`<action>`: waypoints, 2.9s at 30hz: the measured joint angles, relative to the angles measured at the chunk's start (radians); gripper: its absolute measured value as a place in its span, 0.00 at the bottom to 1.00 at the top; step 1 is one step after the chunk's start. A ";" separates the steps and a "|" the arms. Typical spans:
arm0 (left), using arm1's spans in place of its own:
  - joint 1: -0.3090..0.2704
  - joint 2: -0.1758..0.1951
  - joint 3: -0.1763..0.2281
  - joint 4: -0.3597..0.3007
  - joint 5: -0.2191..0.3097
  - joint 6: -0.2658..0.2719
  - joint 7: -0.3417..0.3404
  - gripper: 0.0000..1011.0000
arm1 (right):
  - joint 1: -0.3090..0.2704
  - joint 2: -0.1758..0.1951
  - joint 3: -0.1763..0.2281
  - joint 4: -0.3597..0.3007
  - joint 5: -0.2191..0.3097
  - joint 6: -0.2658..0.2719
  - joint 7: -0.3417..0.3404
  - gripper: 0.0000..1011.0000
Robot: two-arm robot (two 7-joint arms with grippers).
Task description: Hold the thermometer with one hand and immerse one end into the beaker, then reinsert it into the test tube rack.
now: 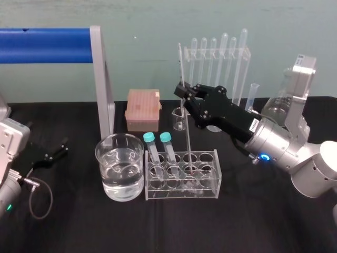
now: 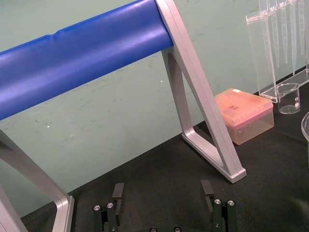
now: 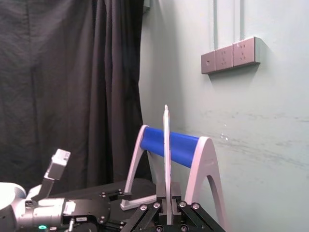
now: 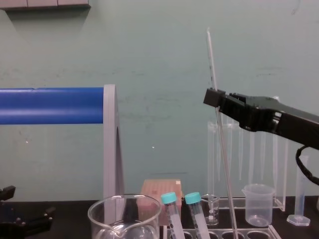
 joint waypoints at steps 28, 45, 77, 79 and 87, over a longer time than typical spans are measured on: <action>0.000 0.000 0.000 0.000 0.000 0.000 0.000 1.00 | 0.015 -0.038 -0.021 0.104 -0.044 -0.002 0.032 0.05; 0.000 0.000 0.000 0.000 0.000 0.000 0.000 1.00 | 0.032 -0.039 -0.037 0.117 -0.081 -0.019 0.041 0.05; 0.000 0.000 0.000 0.000 0.000 0.000 0.000 1.00 | -0.004 -0.029 0.021 0.061 -0.088 -0.004 -0.076 0.95; 0.000 0.000 0.000 0.000 0.000 0.000 0.000 1.00 | -0.025 -0.022 0.045 0.041 -0.107 0.010 -0.143 0.99; 0.000 0.000 0.000 0.000 0.000 0.000 0.000 1.00 | -0.126 0.006 0.121 0.007 -0.214 0.139 -0.436 0.99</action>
